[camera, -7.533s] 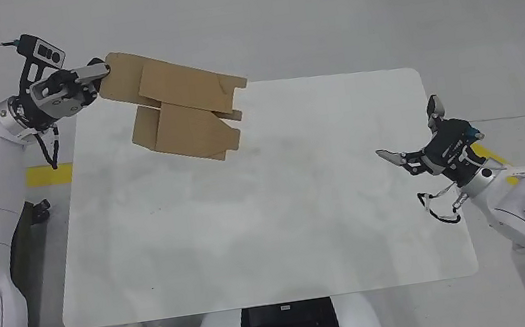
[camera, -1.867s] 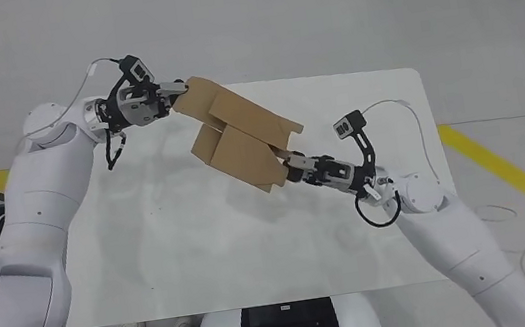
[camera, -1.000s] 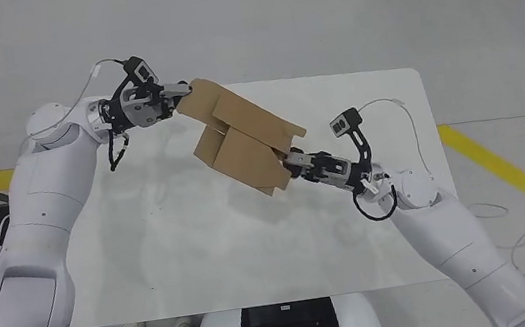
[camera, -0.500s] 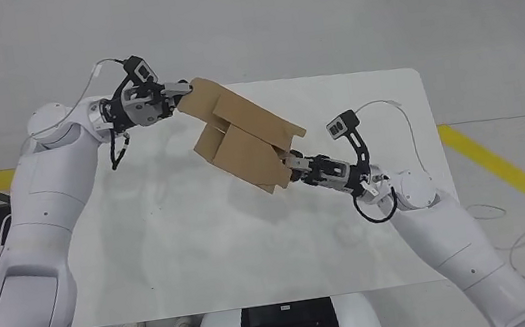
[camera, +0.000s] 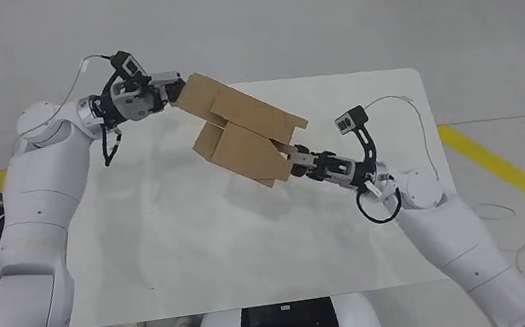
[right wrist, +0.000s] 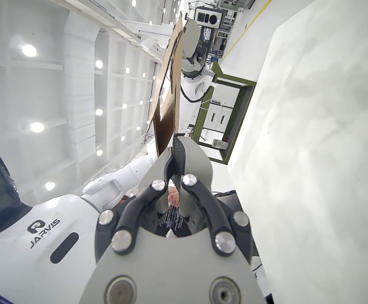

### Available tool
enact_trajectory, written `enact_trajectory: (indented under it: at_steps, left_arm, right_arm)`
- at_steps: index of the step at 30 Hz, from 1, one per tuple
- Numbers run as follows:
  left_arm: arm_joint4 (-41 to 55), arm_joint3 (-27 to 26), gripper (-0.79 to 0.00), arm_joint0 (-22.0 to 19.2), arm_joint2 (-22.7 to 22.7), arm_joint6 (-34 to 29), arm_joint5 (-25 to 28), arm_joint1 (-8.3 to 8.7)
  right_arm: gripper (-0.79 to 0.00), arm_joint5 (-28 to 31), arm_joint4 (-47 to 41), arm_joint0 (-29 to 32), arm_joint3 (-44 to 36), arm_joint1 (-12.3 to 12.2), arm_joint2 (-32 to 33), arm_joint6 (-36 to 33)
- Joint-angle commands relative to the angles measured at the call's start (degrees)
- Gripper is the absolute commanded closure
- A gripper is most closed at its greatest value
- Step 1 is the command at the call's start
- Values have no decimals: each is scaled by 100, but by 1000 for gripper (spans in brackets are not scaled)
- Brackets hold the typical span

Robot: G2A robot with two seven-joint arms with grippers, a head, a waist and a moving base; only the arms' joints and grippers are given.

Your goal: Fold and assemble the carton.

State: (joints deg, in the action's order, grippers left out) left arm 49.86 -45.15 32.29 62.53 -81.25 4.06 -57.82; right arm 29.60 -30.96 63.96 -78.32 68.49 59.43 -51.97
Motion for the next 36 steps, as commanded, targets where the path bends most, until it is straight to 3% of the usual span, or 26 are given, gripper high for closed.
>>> enact_trajectory:
  at_steps: [1,15,25,26,28,30,36]
  left_arm:
    - [6,-14,-785,9,46,-28,-28,9]
    - [76,-66,-785,165,269,-124,-214,39]
    - [96,-322,-785,254,184,-211,-392,-23]
    - [88,-334,-665,251,178,-220,-402,-27]
    - [77,-349,-299,246,172,-225,-400,-37]
    - [53,-350,0,236,161,-220,-403,-47]
    - [-93,-340,0,211,92,-224,-346,-80]
  right_arm:
    - [0,-5,125,48,-85,-8,26,60]
    - [0,66,438,190,-216,-2,56,220]
    - [0,85,432,140,-152,38,-38,185]
    - [0,84,435,133,-146,40,-39,183]
    - [0,83,433,123,-135,45,-39,180]
    - [0,76,440,109,-122,47,-33,176]
    - [0,56,433,69,-95,60,-38,157]
